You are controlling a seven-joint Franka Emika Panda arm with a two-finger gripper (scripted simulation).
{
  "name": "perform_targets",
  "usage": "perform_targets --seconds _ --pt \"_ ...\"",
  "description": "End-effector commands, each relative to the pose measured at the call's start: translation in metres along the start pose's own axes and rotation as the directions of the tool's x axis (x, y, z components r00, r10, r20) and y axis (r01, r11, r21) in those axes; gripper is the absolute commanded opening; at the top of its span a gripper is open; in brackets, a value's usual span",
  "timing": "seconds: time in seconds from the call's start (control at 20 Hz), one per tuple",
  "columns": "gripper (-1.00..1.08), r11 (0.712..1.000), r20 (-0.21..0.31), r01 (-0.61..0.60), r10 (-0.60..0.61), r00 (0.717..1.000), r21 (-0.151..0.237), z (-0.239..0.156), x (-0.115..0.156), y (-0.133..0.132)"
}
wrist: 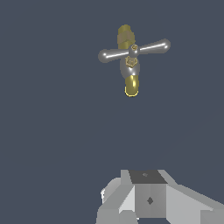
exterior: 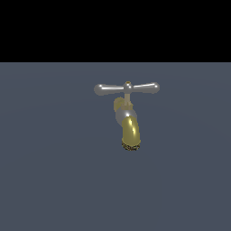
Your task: Turn on the faucet by rotating a designated handle.
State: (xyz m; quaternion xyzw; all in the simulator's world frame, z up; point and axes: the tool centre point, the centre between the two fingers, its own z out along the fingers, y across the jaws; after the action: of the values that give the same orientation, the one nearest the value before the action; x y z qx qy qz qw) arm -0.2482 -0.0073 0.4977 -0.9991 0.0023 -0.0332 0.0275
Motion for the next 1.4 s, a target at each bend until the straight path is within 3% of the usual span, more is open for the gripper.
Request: perform_targets --seconds 0.0,0.35,0.65,1.0,1.35 --pt "-1.0 1.0 0.001 0.022 -0.022 1.0 0.0 0.004 0.0 0.004" --pt "-1.0 0.992 0.007 0.126 -0.126 0.992 0.002 0.022 0.002 0.022" --pt "-1.0 0.968 0.014 0.25 -0.25 0.968 0.005 0.043 0.007 0.044" --pt "-1.0 0.919 0.022 0.394 -0.394 0.919 0.009 0.07 0.016 0.069" --pt "-1.0 0.848 0.03 0.53 -0.53 0.847 0.014 0.096 0.029 0.094"
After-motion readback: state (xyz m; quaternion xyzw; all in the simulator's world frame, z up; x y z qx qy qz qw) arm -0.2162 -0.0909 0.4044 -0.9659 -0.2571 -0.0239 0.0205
